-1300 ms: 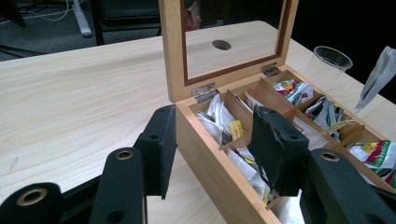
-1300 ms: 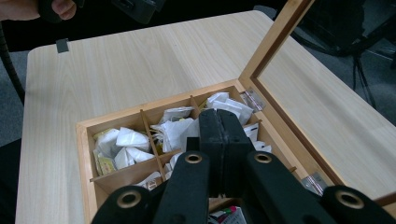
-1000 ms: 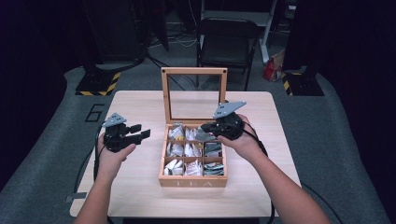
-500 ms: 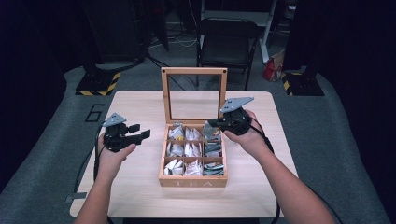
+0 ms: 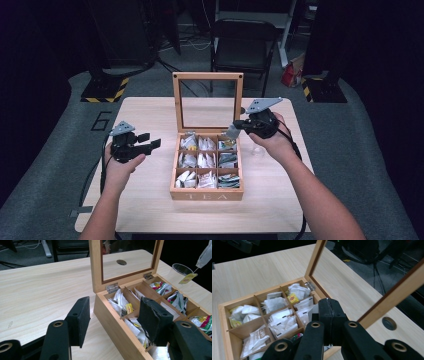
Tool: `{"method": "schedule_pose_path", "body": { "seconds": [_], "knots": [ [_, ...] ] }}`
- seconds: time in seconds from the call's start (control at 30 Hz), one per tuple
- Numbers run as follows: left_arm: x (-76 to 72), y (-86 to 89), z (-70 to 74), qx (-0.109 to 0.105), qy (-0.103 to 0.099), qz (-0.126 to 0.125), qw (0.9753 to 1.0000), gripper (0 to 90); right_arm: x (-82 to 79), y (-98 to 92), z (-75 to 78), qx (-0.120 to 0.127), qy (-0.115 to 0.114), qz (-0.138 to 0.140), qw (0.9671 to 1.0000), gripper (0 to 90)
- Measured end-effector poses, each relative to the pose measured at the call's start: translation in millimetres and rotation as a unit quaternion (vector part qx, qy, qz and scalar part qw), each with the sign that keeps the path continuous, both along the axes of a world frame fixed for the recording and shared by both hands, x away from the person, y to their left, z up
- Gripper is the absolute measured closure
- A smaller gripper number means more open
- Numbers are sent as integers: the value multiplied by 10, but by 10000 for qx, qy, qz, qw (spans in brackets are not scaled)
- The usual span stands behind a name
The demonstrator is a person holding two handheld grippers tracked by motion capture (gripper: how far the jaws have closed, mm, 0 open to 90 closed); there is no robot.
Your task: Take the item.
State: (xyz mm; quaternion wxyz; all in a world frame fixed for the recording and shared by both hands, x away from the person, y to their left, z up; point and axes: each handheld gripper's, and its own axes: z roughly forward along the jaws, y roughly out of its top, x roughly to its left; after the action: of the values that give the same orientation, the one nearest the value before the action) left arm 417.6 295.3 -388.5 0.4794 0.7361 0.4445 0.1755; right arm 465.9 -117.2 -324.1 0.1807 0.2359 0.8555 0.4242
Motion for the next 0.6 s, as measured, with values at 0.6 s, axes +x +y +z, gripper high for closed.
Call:
{"method": "schedule_pose_path", "body": {
  "seconds": [0.6],
  "knots": [
    [2, 19, -7, -34, -28, 46, 10000, 429, 102, -378, 71, -123, -119, -495, 9986, 900]
  ]
}}
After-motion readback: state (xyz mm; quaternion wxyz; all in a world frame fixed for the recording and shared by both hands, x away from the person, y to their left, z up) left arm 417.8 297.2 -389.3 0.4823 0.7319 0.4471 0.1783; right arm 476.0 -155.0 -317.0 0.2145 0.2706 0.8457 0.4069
